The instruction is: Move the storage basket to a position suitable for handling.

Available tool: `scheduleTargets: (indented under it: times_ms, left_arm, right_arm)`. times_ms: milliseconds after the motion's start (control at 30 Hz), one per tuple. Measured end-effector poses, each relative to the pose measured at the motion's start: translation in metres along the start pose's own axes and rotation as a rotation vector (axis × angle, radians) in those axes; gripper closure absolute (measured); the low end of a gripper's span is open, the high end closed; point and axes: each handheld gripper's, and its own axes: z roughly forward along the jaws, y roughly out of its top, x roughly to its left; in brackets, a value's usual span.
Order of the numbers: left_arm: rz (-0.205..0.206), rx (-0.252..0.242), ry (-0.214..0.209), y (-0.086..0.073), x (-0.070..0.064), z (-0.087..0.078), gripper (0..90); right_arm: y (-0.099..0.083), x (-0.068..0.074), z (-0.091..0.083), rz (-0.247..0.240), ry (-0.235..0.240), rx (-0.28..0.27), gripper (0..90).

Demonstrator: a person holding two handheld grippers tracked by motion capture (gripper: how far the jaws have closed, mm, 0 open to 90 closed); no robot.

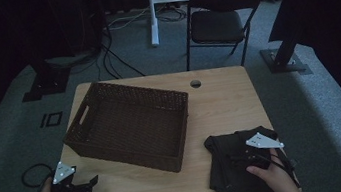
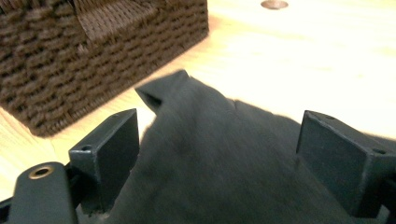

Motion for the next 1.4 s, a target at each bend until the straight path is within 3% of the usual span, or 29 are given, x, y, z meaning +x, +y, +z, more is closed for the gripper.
scheduleTargets:
  times_ms: [333,467,533,767,967,1267,1333,1400]
  left_arm:
    - [0.001,-0.063,0.018,0.021,0.009,-0.015,6.7]
    - [-0.008,-0.119,0.058,0.036,0.016,-0.023,7.1]
    - [-0.016,-0.15,0.054,0.041,0.017,-0.027,13.3]
    - [0.002,-0.173,0.038,0.056,0.017,-0.039,13.9]
    - [0.002,-0.192,0.08,0.069,0.026,-0.043,13.9]
    - [0.002,-0.229,0.103,0.086,0.041,-0.032,13.9]
    - [-0.024,-0.239,0.077,0.089,0.047,-0.023,13.9]
    - [-0.023,-0.234,0.078,0.09,0.049,-0.02,14.0]
  right_arm:
    - [0.018,0.015,0.008,-0.011,0.03,-0.018,12.9]
    - [0.029,0.022,0.013,-0.008,0.048,-0.033,12.9]
    - [0.032,0.024,0.014,-0.014,0.049,-0.03,12.9]
    - [0.038,0.033,0.02,-0.027,0.063,-0.027,12.8]
    - [0.045,0.041,0.024,-0.037,0.071,-0.034,12.9]
    - [0.057,0.052,0.03,-0.041,0.088,-0.049,12.8]
    - [0.059,0.055,0.032,-0.04,0.087,-0.053,12.8]
    - [0.061,0.057,0.034,-0.047,0.084,-0.054,12.8]
